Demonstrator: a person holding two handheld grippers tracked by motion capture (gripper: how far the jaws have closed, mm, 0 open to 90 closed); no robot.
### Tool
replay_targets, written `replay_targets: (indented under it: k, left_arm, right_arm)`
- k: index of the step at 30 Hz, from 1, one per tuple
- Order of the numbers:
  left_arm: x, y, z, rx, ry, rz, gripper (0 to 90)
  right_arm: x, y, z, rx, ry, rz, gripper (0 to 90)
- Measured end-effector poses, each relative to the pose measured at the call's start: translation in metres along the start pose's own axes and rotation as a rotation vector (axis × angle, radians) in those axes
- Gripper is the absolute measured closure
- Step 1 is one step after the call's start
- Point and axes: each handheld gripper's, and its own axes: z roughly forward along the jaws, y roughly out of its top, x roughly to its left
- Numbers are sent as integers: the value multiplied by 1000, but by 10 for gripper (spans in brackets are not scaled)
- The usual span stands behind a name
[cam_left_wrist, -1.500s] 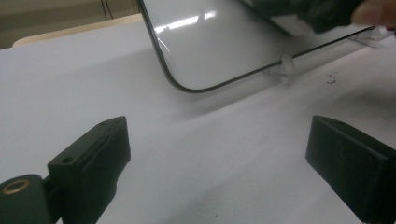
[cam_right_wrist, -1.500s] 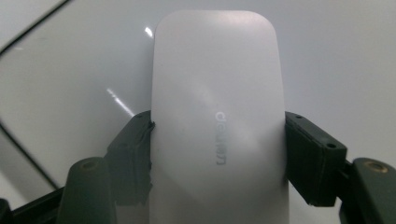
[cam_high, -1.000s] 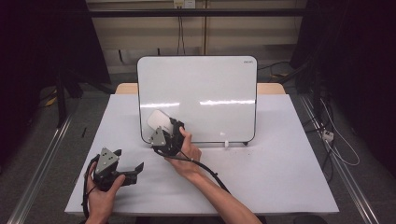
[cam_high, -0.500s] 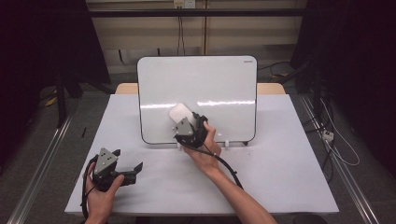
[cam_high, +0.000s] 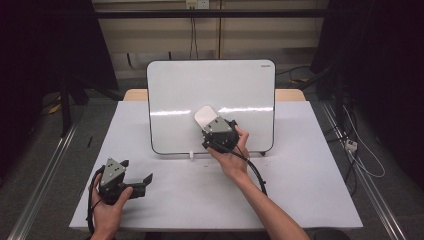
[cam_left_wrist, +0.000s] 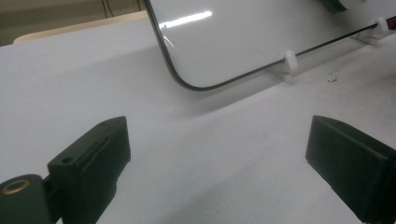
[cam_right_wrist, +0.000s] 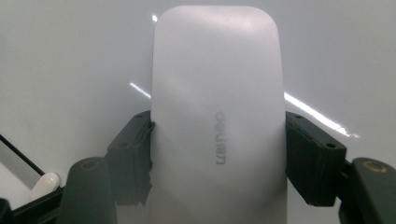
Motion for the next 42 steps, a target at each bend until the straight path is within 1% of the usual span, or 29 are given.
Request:
replay_targets:
  k: [1,2,4,6,7,11,19,23,25,28,30,32,35,38,40,42]
  left_arm:
    - [1,0,0,1,1,-1,63]
    - [1,0,0,2,0,-2,63]
    - [2,-1,1,9,2,-2,63]
    - [1,-1,0,9,3,2,63]
    - [1,-1,0,9,2,1,63]
    - [2,-1,1,11,2,-3,63]
    - [2,-1,1,2,4,-12,63]
    - [2,-1,0,2,6,-14,63]
    - [2,-1,0,3,9,-13,63]
    - [2,-1,-2,3,12,-4,63]
    - [2,0,-2,2,13,-8,63]
    - [1,0,-1,0,14,-12,64]
    - [0,0,0,7,9,1,63]
    - [0,0,0,5,14,-5,64]
    - [1,0,0,7,9,-8,65]
    - [1,0,-1,4,17,-7,65]
  right_arm:
    - [-2,0,-2,-2,4,8,318]
    - [-4,0,-3,-6,0,2,318]
    - [-7,1,-7,-24,11,8,317]
    - [-9,1,-10,-31,4,1,317]
    - [-11,1,-11,-35,9,4,318]
    - [-16,-1,-13,-39,13,6,317]
    - [-20,-3,-19,-52,23,-3,317]
    - [-22,-4,-24,-63,23,-21,318]
    - [-23,-4,-26,-70,33,-24,317]
    - [-25,-6,-30,-77,34,-34,317]
    - [-26,-7,-32,-74,31,-35,317]
    - [-29,-9,-34,-63,25,-25,318]
    - [-34,-12,-38,-61,14,-25,317]
    - [-41,-14,-43,-62,3,-15,317]
    - [-45,-16,-46,-64,2,-4,317]
    - [-50,-18,-49,-62,0,5,317]
